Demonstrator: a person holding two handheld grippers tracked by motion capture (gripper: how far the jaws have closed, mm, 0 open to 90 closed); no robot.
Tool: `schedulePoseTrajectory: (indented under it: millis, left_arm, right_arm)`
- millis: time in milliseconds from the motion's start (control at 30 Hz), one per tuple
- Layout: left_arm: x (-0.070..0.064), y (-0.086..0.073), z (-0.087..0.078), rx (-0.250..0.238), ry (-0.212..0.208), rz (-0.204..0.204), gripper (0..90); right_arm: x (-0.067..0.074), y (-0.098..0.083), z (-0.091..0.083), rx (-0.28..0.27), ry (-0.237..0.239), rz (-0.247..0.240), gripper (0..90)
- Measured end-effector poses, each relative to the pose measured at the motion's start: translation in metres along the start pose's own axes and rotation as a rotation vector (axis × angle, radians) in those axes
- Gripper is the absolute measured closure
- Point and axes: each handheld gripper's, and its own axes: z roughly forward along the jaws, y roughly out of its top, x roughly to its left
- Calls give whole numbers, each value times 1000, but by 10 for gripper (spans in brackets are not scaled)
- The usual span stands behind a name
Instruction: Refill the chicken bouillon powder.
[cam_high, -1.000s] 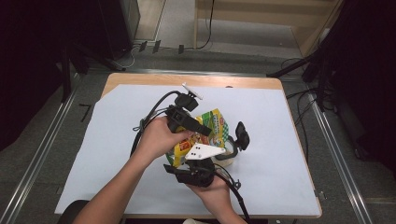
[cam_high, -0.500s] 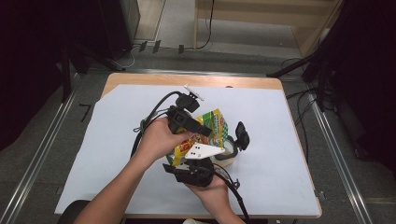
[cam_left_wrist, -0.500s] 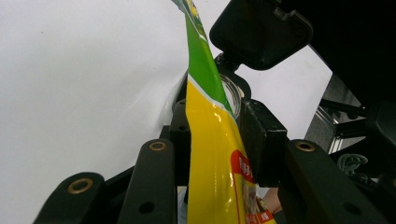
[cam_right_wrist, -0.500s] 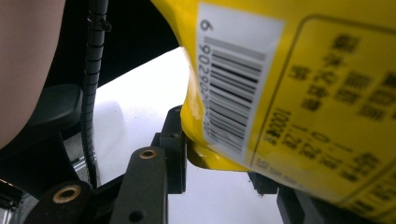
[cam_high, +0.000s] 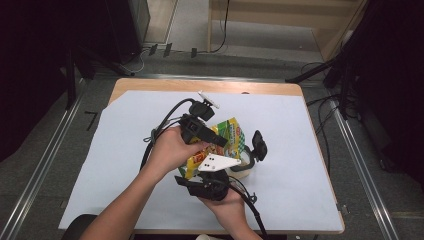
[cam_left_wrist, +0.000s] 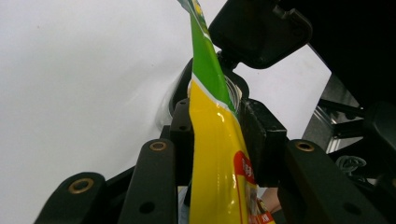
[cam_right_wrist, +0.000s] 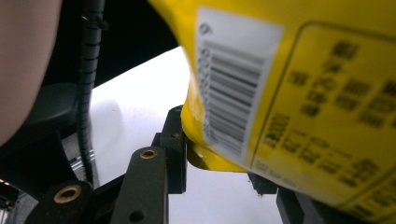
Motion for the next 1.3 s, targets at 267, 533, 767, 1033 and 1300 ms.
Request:
schedulePoseTrajectory:
  millis: [267, 533, 767, 1033, 1300]
  left_arm:
    - [3, 2, 1, 7, 2, -15, 674]
    - [3, 2, 1, 3, 0, -17, 672]
    - [4, 2, -2, -10, -5, -16, 675]
    - [7, 3, 0, -7, -16, -17, 676]
    - [11, 3, -7, -29, -8, -27, 676]
  right_arm:
    - [0, 2, -1, 7, 5, 5, 655]
    - [-1, 3, -1, 11, 4, 2, 655]
    - [0, 5, 0, 7, 7, 6, 655]
    - [-1, 6, 1, 19, -4, 13, 655]
    - [-3, 13, 4, 36, 5, -6, 655]
